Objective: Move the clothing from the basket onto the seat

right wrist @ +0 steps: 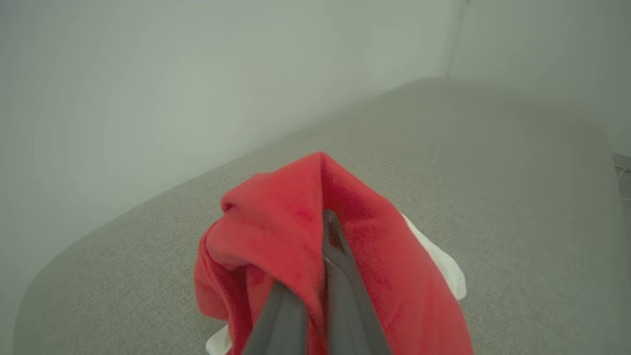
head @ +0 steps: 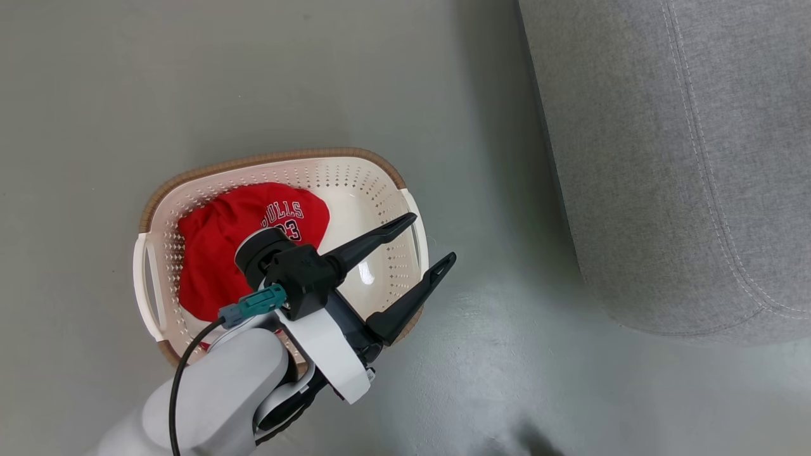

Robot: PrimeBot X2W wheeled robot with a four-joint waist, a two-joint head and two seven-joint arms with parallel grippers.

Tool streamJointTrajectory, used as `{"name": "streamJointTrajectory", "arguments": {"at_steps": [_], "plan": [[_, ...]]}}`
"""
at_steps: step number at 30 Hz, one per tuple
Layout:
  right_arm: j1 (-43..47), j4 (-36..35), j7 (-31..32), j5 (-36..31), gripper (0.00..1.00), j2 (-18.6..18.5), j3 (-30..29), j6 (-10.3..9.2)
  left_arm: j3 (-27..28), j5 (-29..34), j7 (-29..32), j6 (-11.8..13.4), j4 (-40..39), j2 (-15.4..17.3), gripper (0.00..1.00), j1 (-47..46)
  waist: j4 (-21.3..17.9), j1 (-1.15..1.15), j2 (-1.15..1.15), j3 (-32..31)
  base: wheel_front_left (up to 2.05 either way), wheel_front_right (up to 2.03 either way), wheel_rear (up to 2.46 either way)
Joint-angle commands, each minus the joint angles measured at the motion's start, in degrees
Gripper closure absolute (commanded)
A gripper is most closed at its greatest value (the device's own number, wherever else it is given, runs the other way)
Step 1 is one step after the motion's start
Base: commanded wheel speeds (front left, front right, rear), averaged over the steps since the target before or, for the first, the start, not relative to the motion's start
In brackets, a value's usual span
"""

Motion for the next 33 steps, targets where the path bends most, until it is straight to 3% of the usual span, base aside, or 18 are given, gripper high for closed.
{"name": "streamJointTrajectory", "arguments": {"at_steps": [1,7,8,9,21,33], "plan": [[0.82,-0.64,0.42,-0.34,1.0,-1.03,-0.19,0.16,1.54,-0.46,-0.34,-0.41,-1.16,0.95,0.0,-1.59,0.0,0.0,0.0,-0.15,0.0,0.0,0.0],[2.25,3.18,0.99,-0.49,1.0,0.27,-1.28,0.16,2.28,-0.77,-0.34,-0.41,-0.99,0.77,0.0,-1.4,0.1,0.0,0.0,-1.04,0.0,0.0,0.0],[2.37,3.89,0.91,-0.19,0.69,0.67,-1.09,0.16,2.4,-0.82,-0.34,-0.41,-0.94,0.71,0.0,-1.29,0.14,0.0,0.0,-1.34,0.0,0.0,0.0],[2.52,4.5,0.77,0.05,0.0,0.97,-0.71,0.16,2.51,-0.84,-0.34,-0.41,-0.9,0.6,0.0,-1.16,0.21,0.0,0.0,-1.67,0.0,0.0,0.0],[6.95,8.93,-0.87,3.88,0.0,3.51,11.81,0.16,5.31,-0.8,-0.34,-0.41,0.32,-1.98,0.0,1.99,1.64,0.0,0.0,-8.3,0.0,0.0,0.0],[14.12,6.9,-0.94,12.35,0.0,6.17,27.14,0.16,9.66,-0.5,-0.34,-0.41,2.59,-4.64,0.0,7.18,4.01,0.0,0.0,-16.24,0.0,0.0,0.0]]}}
